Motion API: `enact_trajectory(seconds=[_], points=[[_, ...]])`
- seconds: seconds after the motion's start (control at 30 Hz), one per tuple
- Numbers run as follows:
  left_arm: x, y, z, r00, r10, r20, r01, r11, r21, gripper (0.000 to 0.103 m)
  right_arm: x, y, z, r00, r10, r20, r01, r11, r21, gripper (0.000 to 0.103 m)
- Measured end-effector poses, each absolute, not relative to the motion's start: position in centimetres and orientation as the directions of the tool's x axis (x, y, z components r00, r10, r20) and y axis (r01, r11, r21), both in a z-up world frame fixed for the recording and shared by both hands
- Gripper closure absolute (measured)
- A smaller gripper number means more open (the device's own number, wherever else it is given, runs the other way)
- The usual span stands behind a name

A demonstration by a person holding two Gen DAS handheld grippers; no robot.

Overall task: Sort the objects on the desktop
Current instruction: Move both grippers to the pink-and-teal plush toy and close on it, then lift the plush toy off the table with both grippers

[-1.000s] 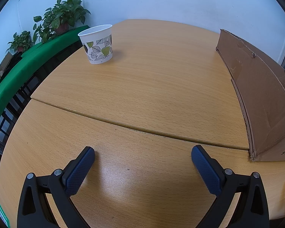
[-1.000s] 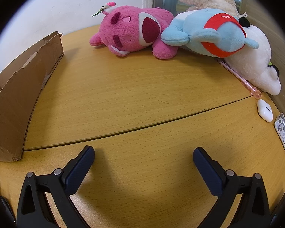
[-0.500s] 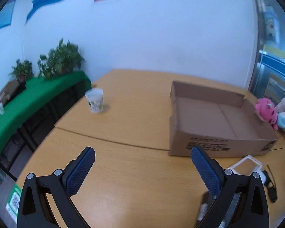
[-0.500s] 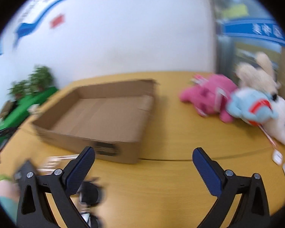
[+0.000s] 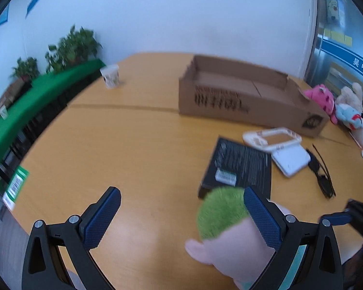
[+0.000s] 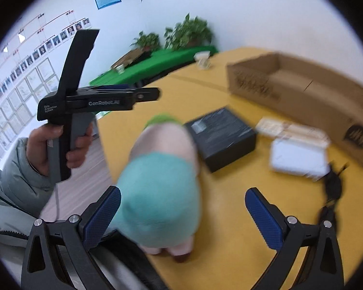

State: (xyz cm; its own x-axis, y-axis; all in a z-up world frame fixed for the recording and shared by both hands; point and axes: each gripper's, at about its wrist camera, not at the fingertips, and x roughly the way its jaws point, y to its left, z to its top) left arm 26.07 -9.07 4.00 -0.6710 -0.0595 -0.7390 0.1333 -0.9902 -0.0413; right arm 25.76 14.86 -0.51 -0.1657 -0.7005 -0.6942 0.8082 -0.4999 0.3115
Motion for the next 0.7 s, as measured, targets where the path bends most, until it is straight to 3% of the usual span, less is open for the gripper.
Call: enact_trajectory(seconds=[0.1,0.27,0.47,0.6,0.67,0.7], points=[[26.6,-9.0,2.7,-0.679,-0.036,-0.733,0.146,-0.985,-0.087,0.000,26.0,13.3,-2.2,-0.086,-0.733,-0.675,0.794,-0.460,0.398,0.001],[25.9,-11.0,1.9,-0.653,0.095,-0.751,0.186,-0.942,-0.280,0.000,25.0,12.2,-1.6,-0.183,-0.713,-0.677,0.785,-0.520,0.336,0.001],[25.3,-9.8,1.7,-0.610,0.294,-0.736,0.061,-0.909,-0.413,0.000,25.5,13.1,0.3,-0.256,-0.682,-0.685,0.795,-0.551,0.252,0.001],[24.6,-8.3,0.7,-0.566,0.363,-0.741,0.008,-0.896,-0.445,0.000,25.1,14.6,-0.1,-0.136,-0.695,-0.706,0.796,-0.501,0.340,0.001],[24.5,-7.7,0.7,-0.561,0.390,-0.730,-0.020,-0.888,-0.459,0.004,25.5,15.0,-1.2,-0.114,-0.661,-0.741,0.791,-0.512,0.335,0.001],[24.5,-7.4,0.8,-0.558,0.405,-0.724,-0.038,-0.884,-0.465,0.012,25.2,14.6,-1.9,-0.122,-0.642,-0.757,0.785,-0.529,0.322,0.001]])
